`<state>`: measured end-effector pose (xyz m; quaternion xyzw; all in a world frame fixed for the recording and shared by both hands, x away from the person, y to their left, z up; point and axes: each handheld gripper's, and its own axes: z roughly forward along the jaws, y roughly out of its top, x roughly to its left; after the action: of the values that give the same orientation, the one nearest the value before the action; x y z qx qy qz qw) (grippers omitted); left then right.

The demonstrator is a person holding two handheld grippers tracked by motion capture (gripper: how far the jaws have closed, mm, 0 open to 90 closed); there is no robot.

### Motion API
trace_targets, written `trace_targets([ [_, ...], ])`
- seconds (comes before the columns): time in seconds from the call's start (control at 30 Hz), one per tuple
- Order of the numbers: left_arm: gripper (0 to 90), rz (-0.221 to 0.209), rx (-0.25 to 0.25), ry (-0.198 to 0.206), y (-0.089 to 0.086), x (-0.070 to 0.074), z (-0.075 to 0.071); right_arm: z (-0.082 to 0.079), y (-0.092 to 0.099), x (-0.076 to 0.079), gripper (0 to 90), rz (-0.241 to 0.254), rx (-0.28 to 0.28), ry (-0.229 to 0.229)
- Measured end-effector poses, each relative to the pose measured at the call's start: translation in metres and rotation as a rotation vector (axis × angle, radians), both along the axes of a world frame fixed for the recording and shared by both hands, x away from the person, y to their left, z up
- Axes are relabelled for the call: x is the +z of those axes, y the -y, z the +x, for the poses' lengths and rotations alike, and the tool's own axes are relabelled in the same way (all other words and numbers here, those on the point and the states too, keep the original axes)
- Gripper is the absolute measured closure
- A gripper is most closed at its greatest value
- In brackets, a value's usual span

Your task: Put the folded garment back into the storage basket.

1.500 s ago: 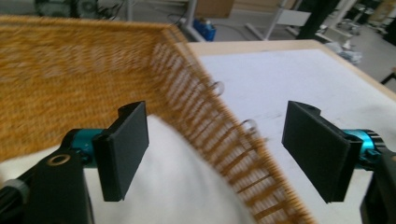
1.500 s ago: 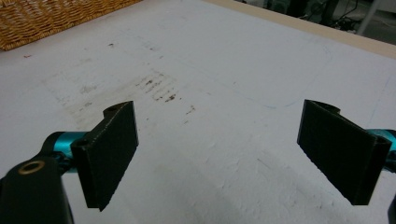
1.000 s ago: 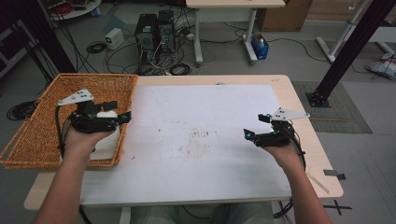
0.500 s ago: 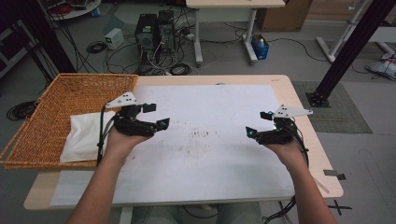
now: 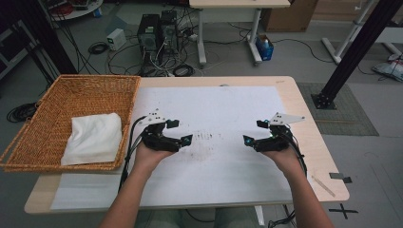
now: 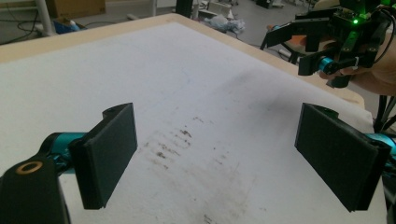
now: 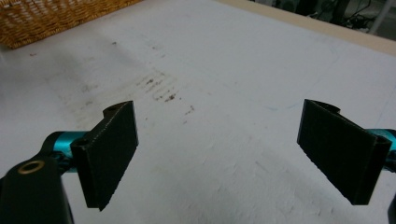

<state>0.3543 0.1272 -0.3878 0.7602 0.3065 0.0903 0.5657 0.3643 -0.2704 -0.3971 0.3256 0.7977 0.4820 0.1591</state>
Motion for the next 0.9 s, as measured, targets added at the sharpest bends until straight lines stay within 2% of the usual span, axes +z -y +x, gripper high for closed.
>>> trace_targets([
  [0.2, 13.0, -0.008, -0.010, 0.018, 0.0002, 0.0012, -0.0028, -0.0020, 0.0017, -0.0042, 12.3, 0.009, -0.002, -0.008],
  [0.9, 13.0, -0.009, 0.004, -0.002, -0.0062, -0.0011, -0.0036, -0.0021, -0.0018, -0.0040, 12.3, 0.001, 0.006, -0.001],
])
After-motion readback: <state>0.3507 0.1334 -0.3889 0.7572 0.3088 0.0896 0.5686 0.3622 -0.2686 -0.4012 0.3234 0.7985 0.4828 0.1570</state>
